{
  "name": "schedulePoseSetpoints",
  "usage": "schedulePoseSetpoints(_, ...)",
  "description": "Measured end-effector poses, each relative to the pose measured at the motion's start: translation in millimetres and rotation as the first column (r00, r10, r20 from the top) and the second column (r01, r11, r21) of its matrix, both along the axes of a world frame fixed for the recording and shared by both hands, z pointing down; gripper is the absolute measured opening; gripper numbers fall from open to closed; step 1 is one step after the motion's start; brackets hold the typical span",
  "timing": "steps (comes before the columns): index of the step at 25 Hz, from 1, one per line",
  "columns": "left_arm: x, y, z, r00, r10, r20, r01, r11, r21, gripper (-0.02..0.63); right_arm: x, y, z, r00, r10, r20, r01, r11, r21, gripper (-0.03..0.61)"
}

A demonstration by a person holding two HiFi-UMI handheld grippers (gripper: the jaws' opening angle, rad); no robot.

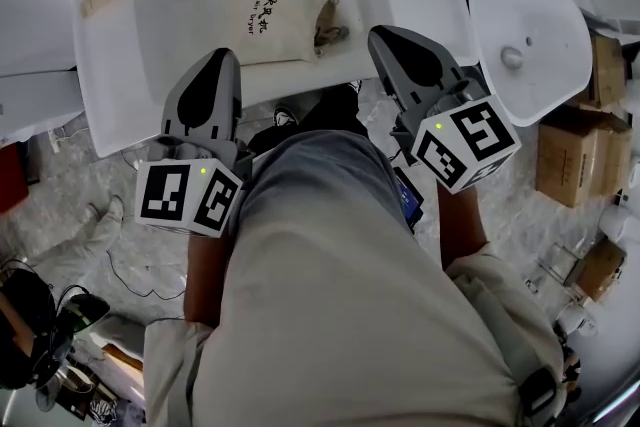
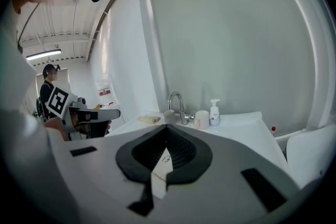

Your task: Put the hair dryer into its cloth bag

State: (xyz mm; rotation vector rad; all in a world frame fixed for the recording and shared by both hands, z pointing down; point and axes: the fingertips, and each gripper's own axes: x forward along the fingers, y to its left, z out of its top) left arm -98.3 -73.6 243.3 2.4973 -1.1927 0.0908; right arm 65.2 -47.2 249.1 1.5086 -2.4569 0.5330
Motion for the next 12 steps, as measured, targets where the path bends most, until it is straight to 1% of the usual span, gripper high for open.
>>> schedulePoseSetpoints(3,5.4,5.9,3.9,1.000,0.022,0.000,-0.022,1.000,-0.005,0.008,-3.6,4.4,5.3,1.000,-0.012,0.010,0.012,1.000,-0.015,0.009)
schedulePoseSetpoints(8,9.0,11.4,16.0,0.999,0.039,0.010,-0.038,0.999,-0.039,0.008,-1.9,8.9,16.6,1.000,0.007,0.010,-0.007,0.999,-0.040,0.009)
schedulePoseSetpoints(12,11.2,12.9,20.1,0.996,0.075,0.038,-0.073,0.997,-0.038,0.008,0.1,8.7,17.0,1.000,0.023,-0.001,-0.023,0.999,-0.026,0.009)
